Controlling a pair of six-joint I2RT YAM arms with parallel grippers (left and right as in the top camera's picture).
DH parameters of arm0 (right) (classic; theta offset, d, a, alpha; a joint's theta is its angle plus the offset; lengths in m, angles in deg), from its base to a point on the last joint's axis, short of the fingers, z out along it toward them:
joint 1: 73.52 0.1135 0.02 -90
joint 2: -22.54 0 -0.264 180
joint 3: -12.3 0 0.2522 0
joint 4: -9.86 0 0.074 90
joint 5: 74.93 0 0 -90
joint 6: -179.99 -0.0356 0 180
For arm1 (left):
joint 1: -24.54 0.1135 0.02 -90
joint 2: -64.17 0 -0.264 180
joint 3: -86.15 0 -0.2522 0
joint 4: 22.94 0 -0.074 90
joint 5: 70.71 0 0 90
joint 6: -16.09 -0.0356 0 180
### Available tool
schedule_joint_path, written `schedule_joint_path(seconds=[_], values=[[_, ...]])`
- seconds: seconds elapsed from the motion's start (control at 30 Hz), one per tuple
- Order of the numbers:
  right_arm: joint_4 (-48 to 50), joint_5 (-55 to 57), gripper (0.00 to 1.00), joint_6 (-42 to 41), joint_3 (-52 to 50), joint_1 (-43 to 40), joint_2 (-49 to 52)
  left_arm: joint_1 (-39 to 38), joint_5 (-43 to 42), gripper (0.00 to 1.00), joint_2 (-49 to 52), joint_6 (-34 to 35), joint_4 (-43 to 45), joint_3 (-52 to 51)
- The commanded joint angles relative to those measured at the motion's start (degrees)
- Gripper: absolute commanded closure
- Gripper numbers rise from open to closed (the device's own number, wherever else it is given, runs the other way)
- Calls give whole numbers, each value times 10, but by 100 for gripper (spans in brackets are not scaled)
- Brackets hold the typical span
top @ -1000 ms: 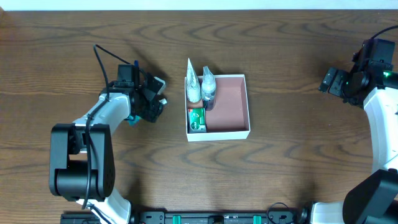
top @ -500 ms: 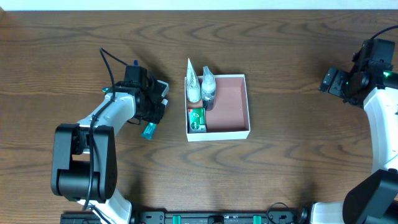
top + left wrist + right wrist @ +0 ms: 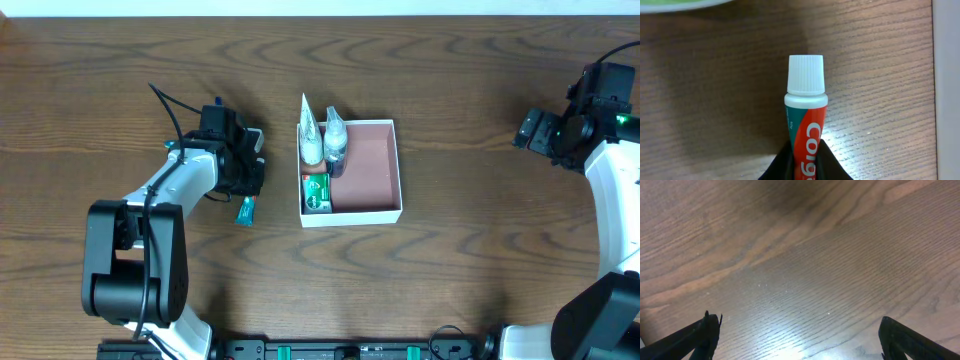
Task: Pack container
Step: 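Grasp the Colgate tube by its cap end and lift it upright, then carry the toothpaste tube into the box and lower it upright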
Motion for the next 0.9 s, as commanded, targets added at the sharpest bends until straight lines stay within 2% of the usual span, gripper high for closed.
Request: schedule_joint_path(seconds=[0.0,0.23,0.4,0.53,0.7,0.87], values=[[0,2,1,-7,-1,-3,4,-2,3,87,-32,25,-8,3],[0,2,1,-7,-1,-3,4,-2,3,87,-157,71,-11,7],[0,2,1,-7,-1,-3,4,-2,-4,87,-283,141,-11,7],[0,2,1,-7,-1,-3,4,-5,-44,87,-370,186,-6,7],[0,2,1,-6,-1,-3,4,-40,-44,87,-437,232,12,7],[0,2,1,-6,-1,-3,4,-109,-41,89,-444,281,56,7]])
